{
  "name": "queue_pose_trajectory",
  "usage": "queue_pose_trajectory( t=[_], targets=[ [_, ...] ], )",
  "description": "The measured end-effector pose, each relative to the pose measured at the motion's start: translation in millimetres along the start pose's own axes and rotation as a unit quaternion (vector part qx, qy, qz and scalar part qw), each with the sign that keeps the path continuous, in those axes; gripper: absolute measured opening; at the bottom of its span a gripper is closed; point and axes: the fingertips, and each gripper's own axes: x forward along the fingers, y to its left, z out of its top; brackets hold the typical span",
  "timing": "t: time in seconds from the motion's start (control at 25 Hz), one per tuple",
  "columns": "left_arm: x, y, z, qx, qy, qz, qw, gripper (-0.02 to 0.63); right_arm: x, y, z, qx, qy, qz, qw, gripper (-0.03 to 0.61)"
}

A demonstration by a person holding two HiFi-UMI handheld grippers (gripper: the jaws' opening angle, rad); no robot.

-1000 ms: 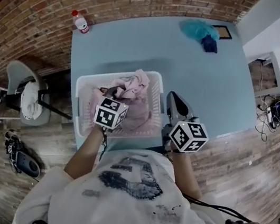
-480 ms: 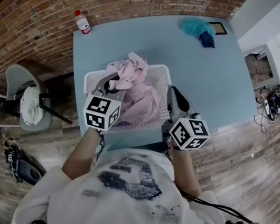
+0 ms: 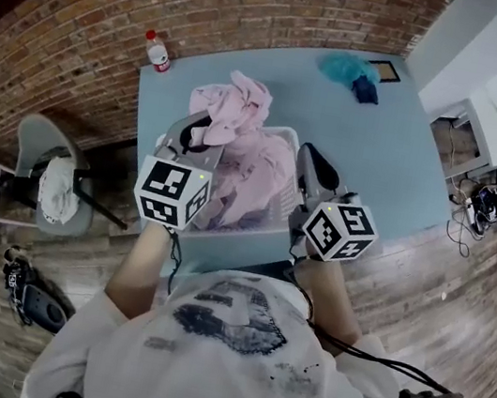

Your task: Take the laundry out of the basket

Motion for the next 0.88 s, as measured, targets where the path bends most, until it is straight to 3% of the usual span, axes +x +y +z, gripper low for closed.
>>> queue_pose_trajectory(
  t=[0.32,0.88],
  targets=[
    [21,-27,58,0.035,-0.029,-0.005,0.9989,0.038,-11,-22,48,-0.023,-0.03,0.009,0.999,-0.003],
    [102,-122,87,0.044,-0.037,-0.039,0.9976,0.038,-58,-112,106,-0.049,-0.053,-0.009,0.997,-0.003]
  ],
)
